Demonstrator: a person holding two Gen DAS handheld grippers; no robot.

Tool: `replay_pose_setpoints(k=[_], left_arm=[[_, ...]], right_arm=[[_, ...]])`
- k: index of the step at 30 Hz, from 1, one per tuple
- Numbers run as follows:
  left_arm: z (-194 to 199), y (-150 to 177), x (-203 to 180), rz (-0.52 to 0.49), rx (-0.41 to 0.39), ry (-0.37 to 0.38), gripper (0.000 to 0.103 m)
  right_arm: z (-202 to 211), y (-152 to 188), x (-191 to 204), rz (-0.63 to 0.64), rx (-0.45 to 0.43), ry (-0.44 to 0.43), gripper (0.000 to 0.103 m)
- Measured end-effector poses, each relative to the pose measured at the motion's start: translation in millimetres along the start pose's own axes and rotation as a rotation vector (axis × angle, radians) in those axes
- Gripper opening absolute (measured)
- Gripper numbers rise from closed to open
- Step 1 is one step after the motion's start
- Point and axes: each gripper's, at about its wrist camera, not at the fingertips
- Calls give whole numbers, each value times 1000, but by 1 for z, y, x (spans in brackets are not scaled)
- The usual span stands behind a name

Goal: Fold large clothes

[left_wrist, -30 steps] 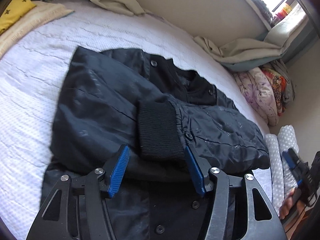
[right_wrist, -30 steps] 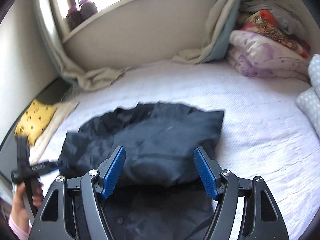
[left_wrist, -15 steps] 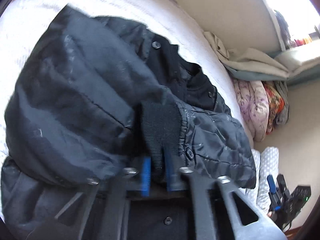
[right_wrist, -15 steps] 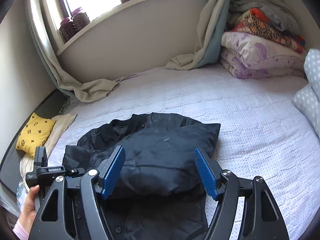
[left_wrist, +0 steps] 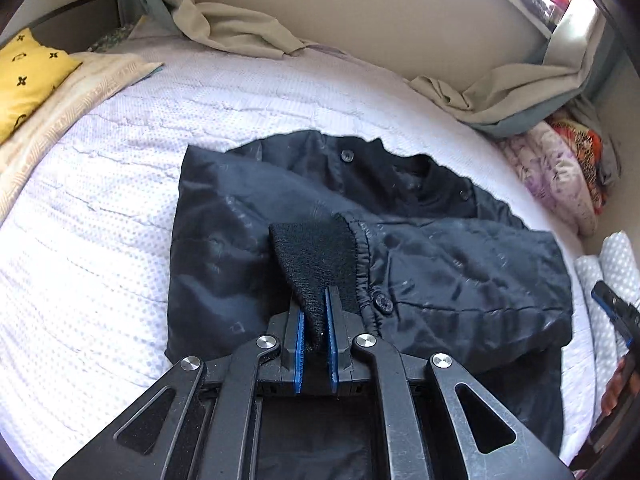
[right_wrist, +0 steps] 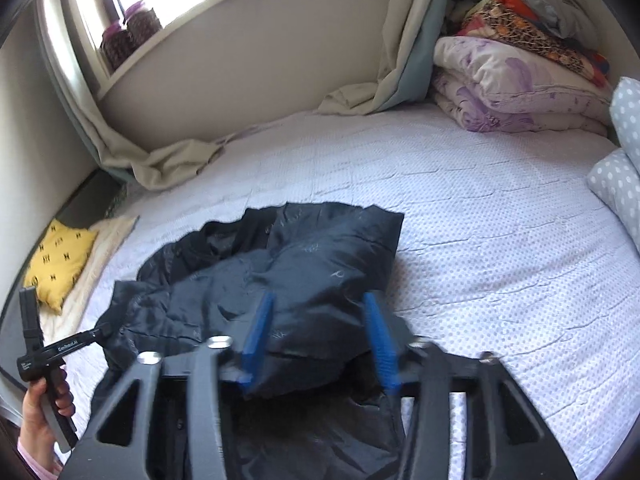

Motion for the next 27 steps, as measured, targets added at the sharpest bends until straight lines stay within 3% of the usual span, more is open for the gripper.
replay_pose_setpoints(k=[1,7,11,14,15,18,20,23,27], left_arm=[[-3,2,2,2,7,-1,12],[-11,7,-1,-10,19,-24,12],[-8,6,-3,-2,37,-50,15],[17,1,-16,-58,-52,-175,17],[29,-1,-23,-89,-103,-211,21],[49,-4,-37,-119,-175,-178,53],[53,-3,-48,-134,-208,-107,58],[34,0,-60,-171,-150,-56,57],[-7,9,-57,-200,-42,-95,46]], right_arm=[[-6,1,3,14,7,3,24],[-35,12,26,106,48,-8,23],[-48,24,39,200,64,64,23],[-44,24,40,195,54,60,23],[-40,22,40,190,41,53,23],[-33,17,40,184,15,43,23],[-32,14,40,181,8,43,23],[-39,16,37,178,27,55,23],[-54,25,32,184,67,77,23]])
Point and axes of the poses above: each gripper's, at about its wrist camera, not at the fingertips, and z roughly against the way its jaws point, x to its left, y to its underside, and after that the axes turned 2 degrees about -z, right-handed
